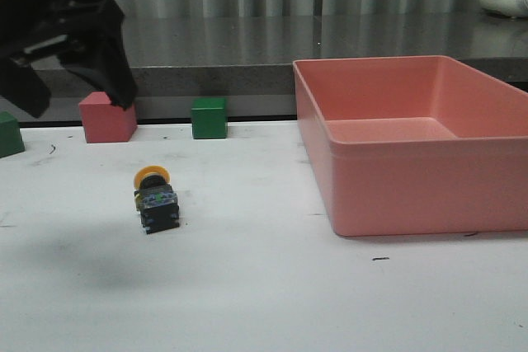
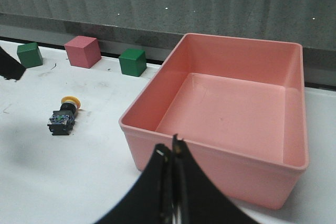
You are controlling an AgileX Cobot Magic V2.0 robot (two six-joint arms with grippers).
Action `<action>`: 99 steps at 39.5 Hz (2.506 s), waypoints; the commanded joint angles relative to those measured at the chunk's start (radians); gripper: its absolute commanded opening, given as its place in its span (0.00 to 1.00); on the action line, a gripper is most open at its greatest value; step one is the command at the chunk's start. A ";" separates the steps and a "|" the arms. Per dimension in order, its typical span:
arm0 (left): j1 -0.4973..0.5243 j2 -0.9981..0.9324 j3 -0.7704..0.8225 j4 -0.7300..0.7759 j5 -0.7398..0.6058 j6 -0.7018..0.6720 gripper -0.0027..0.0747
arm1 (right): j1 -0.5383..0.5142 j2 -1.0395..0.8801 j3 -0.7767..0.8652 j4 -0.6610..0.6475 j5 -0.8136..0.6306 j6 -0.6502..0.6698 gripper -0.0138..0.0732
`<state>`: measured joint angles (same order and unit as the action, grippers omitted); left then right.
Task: Place and stand button with both arms
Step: 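Lower the left gripper over the lying button and grasp it, then lift the button with the left gripper and rotate it cap-up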
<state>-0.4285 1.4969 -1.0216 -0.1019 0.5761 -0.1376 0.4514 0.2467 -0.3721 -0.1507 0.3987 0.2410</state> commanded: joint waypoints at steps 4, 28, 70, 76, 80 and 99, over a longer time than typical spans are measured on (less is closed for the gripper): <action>-0.006 0.142 -0.187 -0.055 0.101 -0.012 0.80 | -0.006 0.008 -0.026 -0.018 -0.089 -0.010 0.09; -0.003 0.498 -0.515 -0.070 0.338 -0.166 0.67 | -0.006 0.008 -0.026 -0.018 -0.089 -0.010 0.09; -0.003 0.386 -0.413 0.073 0.159 -0.183 0.28 | -0.006 0.008 -0.026 -0.018 -0.089 -0.010 0.09; -0.003 0.264 -0.210 0.152 -0.118 -0.183 0.28 | -0.006 0.008 -0.026 -0.018 -0.089 -0.010 0.09; -0.003 0.199 -0.085 0.233 -0.294 -0.183 0.28 | -0.006 0.008 -0.026 -0.018 -0.089 -0.010 0.09; 0.040 0.184 0.350 0.353 -1.229 -0.037 0.28 | -0.006 0.008 -0.026 -0.018 -0.089 -0.010 0.09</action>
<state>-0.4109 1.7083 -0.6990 0.2886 -0.3989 -0.2362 0.4514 0.2467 -0.3721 -0.1507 0.3987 0.2410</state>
